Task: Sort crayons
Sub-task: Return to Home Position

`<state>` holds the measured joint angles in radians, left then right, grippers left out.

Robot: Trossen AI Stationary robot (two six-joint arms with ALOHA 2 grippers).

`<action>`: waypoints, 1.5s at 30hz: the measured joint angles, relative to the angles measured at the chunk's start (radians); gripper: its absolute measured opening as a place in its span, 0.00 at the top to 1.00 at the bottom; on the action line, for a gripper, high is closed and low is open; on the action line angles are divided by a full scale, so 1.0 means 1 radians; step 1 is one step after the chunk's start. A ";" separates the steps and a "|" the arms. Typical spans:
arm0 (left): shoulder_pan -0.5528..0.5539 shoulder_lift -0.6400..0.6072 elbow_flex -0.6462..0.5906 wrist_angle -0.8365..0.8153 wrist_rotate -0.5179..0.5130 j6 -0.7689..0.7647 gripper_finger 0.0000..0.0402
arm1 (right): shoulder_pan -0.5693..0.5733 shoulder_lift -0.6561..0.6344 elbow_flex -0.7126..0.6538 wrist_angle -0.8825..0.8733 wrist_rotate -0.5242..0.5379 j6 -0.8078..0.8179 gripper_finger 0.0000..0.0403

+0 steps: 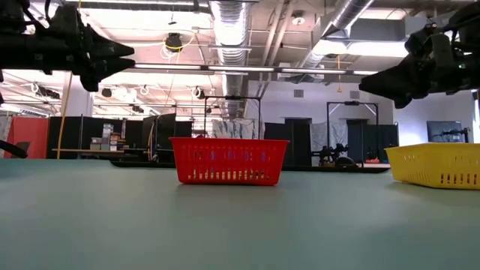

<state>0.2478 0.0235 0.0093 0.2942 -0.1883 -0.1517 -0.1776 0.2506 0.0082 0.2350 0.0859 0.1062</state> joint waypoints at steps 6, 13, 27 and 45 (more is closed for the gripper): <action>0.000 0.003 0.000 -0.137 -0.037 -0.013 0.57 | 0.000 -0.031 0.000 -0.044 0.054 0.042 0.72; 0.000 0.003 -0.001 -0.208 -0.052 -0.011 0.57 | -0.001 -0.029 -0.001 -0.068 0.051 0.069 0.72; 0.000 0.010 0.005 -0.255 -0.018 0.151 0.57 | -0.001 -0.028 -0.002 -0.168 0.047 0.070 0.72; 0.000 0.010 0.008 -0.261 -0.018 0.141 0.57 | -0.001 -0.028 -0.003 -0.194 0.044 0.070 0.72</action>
<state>0.2474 0.0330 0.0171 0.0328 -0.2058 -0.0105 -0.1783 0.2222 0.0055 0.0414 0.1303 0.1760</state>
